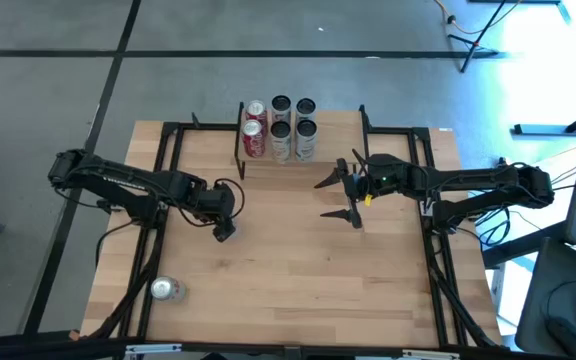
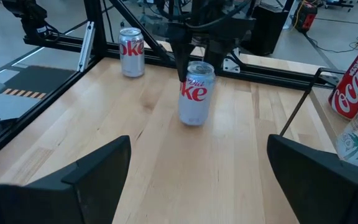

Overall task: Place canned beverage on shelf
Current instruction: Put the top red-silver soda can on the shelf

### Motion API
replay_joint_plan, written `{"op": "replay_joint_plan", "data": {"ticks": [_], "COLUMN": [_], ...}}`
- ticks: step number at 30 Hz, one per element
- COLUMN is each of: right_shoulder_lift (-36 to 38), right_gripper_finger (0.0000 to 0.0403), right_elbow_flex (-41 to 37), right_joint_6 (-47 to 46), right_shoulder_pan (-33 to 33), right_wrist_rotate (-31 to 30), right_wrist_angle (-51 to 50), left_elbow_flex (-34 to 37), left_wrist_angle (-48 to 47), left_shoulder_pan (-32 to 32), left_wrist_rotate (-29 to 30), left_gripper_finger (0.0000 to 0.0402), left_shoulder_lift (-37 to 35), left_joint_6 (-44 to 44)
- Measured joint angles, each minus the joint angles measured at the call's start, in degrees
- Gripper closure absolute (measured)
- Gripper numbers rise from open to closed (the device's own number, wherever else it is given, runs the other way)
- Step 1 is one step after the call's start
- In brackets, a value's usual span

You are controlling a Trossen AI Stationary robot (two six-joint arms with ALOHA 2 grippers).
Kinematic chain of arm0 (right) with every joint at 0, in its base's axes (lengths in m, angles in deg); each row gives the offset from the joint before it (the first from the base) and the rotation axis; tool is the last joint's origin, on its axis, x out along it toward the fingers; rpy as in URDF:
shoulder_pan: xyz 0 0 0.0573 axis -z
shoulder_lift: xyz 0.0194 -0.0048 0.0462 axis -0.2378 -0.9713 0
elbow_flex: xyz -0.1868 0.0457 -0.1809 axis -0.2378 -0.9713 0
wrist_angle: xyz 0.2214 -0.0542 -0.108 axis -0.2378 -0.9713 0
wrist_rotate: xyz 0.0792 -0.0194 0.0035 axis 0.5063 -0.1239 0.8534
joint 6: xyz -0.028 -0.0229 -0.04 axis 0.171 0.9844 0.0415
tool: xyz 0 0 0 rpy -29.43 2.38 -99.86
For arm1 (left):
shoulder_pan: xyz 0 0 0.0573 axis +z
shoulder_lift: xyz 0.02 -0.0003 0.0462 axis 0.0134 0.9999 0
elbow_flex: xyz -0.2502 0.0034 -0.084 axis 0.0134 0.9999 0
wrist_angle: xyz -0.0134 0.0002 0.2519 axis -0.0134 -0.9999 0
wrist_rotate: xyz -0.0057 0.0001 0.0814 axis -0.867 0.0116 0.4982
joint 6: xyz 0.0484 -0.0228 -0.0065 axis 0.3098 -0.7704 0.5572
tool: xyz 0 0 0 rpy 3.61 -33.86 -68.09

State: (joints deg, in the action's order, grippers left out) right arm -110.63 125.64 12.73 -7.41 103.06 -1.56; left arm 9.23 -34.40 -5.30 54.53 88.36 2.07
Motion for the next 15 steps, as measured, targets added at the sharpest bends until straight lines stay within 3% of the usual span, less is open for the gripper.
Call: {"op": "replay_joint_plan", "data": {"ticks": [10,15], "right_shoulder_lift": [0.00,0.00], "right_gripper_finger": [0.0038,0.0038], "right_elbow_flex": [0.01,0.02], "right_joint_6": [0.00,-0.01], "right_shoulder_pan": [0.00,0.00], "right_wrist_rotate": [0.00,-0.01], "right_wrist_angle": [-0.21,-0.10], "left_elbow_flex": [-0.02,0.71], "left_wrist_angle": [-0.65,-0.61], "left_shoulder_pan": [0.06,0.11], "left_wrist_rotate": [0.87,0.86], "left_gripper_finger": [0.0111,0.0080], "left_shoulder_lift": [0.09,0.02], "left_joint_6": [0.02,-0.43]}}
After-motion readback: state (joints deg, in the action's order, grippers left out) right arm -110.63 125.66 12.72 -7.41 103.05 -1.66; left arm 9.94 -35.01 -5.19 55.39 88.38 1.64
